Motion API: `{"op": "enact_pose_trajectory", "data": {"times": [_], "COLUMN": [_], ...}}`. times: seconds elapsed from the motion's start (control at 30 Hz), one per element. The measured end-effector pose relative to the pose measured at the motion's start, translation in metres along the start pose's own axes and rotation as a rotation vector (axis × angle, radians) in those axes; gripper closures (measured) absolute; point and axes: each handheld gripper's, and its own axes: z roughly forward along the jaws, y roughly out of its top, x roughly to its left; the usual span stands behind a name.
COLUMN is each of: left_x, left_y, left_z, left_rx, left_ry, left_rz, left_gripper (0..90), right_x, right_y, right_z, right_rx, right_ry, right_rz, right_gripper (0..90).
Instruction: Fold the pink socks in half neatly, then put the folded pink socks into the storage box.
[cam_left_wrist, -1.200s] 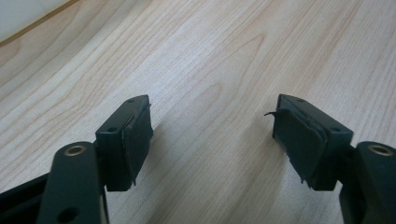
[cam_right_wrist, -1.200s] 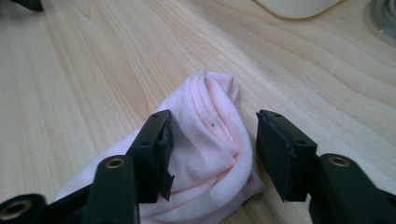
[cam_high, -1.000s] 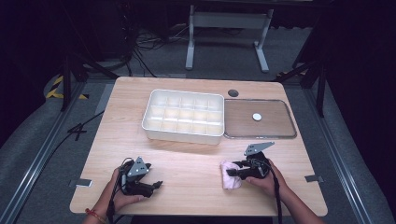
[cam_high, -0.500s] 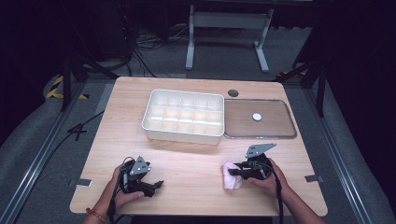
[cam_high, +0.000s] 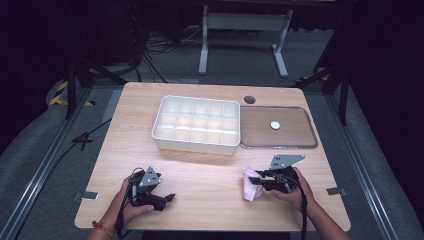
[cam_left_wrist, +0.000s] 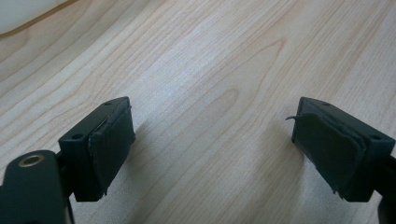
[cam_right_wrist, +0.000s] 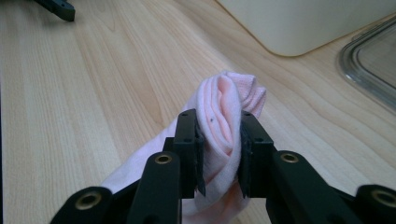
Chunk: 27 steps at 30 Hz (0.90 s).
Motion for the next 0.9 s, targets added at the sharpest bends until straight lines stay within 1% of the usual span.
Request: {"op": "enact_pose_trajectory", "data": {"times": [0.13,0.17,0.27,0.3,0.47,0.5,0.67,0.73,0.77,0.8,0.83,0.9], "left_x": [0.0,0.0,0.0,0.0,0.0,0.0,0.0,0.0,0.001,0.002,0.002,0.002], "left_y": [0.0,0.0,0.0,0.0,0.0,0.0,0.0,0.001,0.001,0.002,0.002,0.002], "left_z": [0.0,0.0,0.0,0.0,0.0,0.0,0.0,0.0,0.001,0.001,0.001,0.002], "left_rx": [-0.001,-0.002,-0.001,-0.001,-0.002,-0.002,0.0,0.004,0.005,0.0,0.0,-0.001], "left_ry": [0.002,0.002,0.001,0.002,0.002,0.002,0.0,-0.002,-0.009,-0.001,-0.001,0.0], "left_rz": [0.001,0.001,0.001,0.001,0.001,0.001,0.0,0.002,0.008,0.016,0.016,0.012], "left_gripper": [13.1,13.1,13.2,13.2,13.2,13.2,13.1,13.0,12.7,12.3,12.0,11.9], "right_x": [-0.002,-0.003,-0.004,-0.005,-0.009,-0.009,-0.009,-0.009,-0.01,-0.01,-0.01,-0.012], "right_y": [0.001,0.001,0.001,0.001,0.003,0.003,0.002,0.002,0.003,0.004,0.004,0.006], "right_z": [-0.006,-0.009,-0.012,-0.015,-0.018,-0.019,-0.02,-0.022,-0.023,-0.025,-0.025,-0.028], "right_rx": [-0.025,-0.035,-0.044,-0.055,-0.076,-0.074,-0.081,-0.086,-0.094,-0.106,-0.106,-0.123], "right_ry": [-0.027,-0.042,-0.052,-0.067,-0.081,-0.089,-0.096,-0.109,-0.114,-0.119,-0.119,-0.136], "right_rz": [-0.004,-0.007,-0.002,-0.003,0.003,-0.003,-0.008,-0.013,-0.013,-0.015,-0.015,-0.019], "right_gripper": [72.9,72.9,72.9,73.0,72.9,72.9,72.9,72.9,72.8,72.9,72.9,72.9]}}
